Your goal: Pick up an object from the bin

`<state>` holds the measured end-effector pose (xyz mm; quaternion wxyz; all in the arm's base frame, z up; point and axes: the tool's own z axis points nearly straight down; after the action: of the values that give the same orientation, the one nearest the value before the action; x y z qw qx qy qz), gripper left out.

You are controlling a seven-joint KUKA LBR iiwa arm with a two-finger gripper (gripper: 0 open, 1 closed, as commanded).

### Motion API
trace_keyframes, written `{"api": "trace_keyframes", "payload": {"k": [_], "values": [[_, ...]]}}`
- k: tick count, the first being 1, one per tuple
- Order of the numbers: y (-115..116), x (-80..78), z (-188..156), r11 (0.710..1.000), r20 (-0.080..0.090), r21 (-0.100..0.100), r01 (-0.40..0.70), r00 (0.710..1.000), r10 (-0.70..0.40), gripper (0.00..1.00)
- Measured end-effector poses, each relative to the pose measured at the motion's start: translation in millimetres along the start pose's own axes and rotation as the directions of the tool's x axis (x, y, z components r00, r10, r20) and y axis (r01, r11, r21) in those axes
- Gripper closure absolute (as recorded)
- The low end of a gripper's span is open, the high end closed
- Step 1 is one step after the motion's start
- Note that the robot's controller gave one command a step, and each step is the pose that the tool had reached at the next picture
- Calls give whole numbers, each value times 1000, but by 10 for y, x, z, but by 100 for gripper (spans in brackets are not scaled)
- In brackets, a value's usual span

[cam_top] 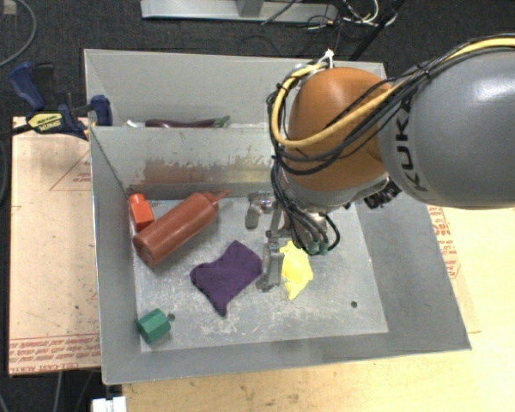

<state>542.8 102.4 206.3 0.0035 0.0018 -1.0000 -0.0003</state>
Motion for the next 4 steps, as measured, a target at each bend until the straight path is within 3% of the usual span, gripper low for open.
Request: {"api": "trace_keyframes", "payload": {"k": [1,2,3,4], "values": [[-5,-16,-45,1000,8,-1,-2,1000,2,0],[64,-68,400,1000,14,-1,31,999,-31,0],[196,-102,898,967,8,1,255,967,-255,0],[245,-281,1306,979,16,-1,203,979,-203,100]]}}
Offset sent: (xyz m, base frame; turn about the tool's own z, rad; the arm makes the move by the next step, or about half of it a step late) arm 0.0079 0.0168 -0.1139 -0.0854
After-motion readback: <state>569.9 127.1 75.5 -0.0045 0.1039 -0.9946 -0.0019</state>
